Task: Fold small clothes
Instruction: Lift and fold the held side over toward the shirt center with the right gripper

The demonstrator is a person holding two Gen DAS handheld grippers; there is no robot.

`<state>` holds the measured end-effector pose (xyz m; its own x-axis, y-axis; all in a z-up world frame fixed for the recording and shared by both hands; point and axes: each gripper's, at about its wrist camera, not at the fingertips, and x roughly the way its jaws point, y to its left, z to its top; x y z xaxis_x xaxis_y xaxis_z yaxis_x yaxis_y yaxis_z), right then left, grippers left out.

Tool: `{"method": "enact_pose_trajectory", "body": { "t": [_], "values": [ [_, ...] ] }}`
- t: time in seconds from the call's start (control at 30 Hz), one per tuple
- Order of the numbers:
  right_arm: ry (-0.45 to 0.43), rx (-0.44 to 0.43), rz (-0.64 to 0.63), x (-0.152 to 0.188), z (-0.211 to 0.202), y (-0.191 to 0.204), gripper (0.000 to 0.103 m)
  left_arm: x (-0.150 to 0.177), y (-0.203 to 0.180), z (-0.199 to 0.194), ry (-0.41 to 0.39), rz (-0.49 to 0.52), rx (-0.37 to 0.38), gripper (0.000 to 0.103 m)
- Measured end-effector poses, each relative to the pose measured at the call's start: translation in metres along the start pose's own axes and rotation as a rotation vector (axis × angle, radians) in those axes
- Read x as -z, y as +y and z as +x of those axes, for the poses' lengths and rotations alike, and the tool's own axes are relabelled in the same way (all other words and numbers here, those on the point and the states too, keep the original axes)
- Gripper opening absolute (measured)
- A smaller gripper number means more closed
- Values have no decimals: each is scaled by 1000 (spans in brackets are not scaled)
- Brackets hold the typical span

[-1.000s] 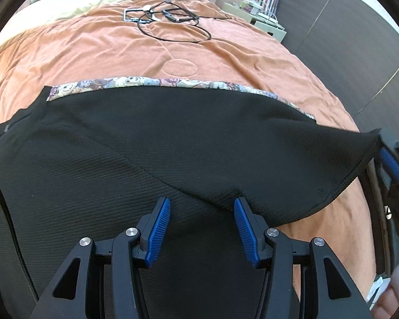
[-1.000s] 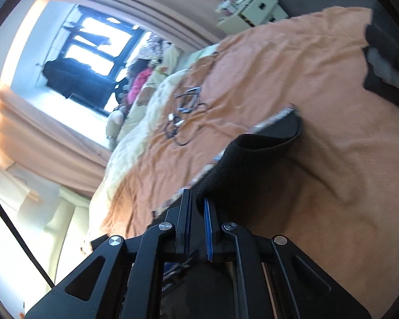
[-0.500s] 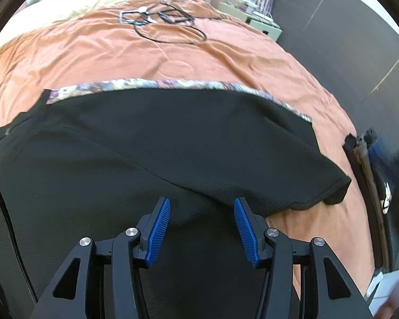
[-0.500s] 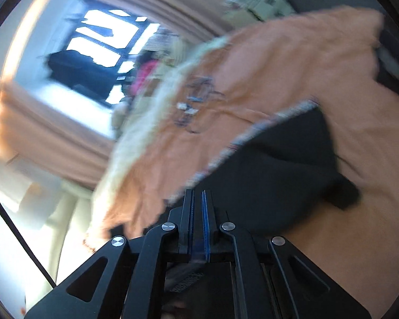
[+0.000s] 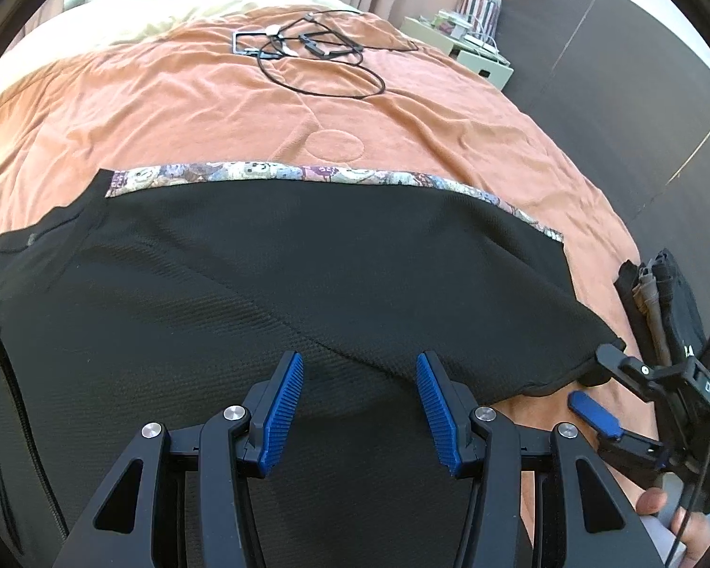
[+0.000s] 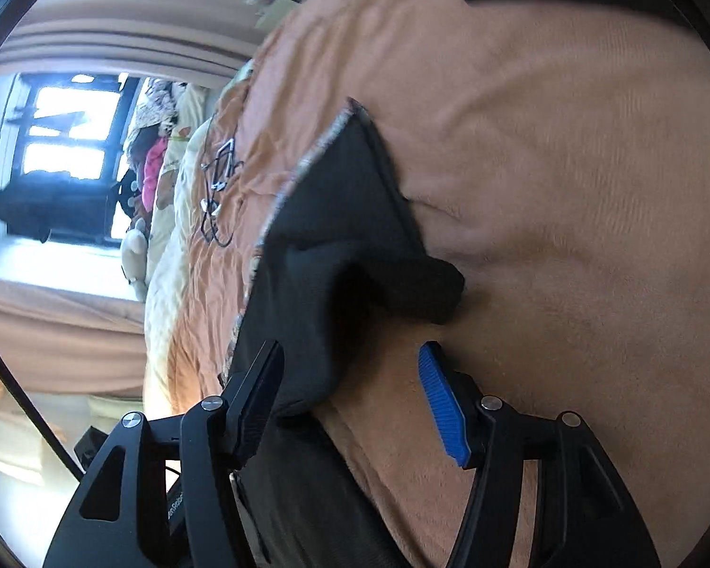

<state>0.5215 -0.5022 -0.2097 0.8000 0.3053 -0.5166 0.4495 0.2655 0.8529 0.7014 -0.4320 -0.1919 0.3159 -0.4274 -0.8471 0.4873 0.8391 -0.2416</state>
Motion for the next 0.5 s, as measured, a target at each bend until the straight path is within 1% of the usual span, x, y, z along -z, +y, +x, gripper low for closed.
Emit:
{"method": "enact_pose_trajectory", "body": {
  "t": [0.03, 0.1, 0.13, 0.17, 0.2, 0.23, 0.27, 0.3, 0.33, 0.4, 0.5],
  "values": [
    [-8, 2, -15, -1, 6, 6, 54, -1, 0, 3, 4, 3, -2, 52],
    [-29, 13, -45, -3, 5, 11, 52, -2, 1, 8, 7, 4, 0, 52],
    [-36, 12, -59, -3, 8, 15, 49, -2, 1, 10, 8, 4, 1, 52],
    [-43, 11, -79, -7, 12, 18, 42, -2, 2, 12, 10, 6, 3, 52],
    [-44, 12, -92, -2, 15, 20, 37, -3, 3, 16, 14, 9, 3, 52],
    [-45, 14, -108, 1, 18, 22, 23, -2, 2, 18, 17, 11, 2, 52],
    [-53, 23, -134, 3, 19, 27, 5, -2, 3, 21, 21, 12, 1, 52],
    [-71, 37, -178, 7, 17, 34, 2, -2, 4, 24, 25, 10, 4, 52],
    [-88, 32, -220, 11, 14, 43, 1, -2, 5, 27, 28, 4, 9, 52],
    [-112, -26, -281, 17, 7, 58, 1, -2, 8, 30, 27, -10, 18, 52],
    [-134, -117, -337, 26, -5, 78, 0, 0, 9, 30, 24, -18, 26, 52]
  ]
}}
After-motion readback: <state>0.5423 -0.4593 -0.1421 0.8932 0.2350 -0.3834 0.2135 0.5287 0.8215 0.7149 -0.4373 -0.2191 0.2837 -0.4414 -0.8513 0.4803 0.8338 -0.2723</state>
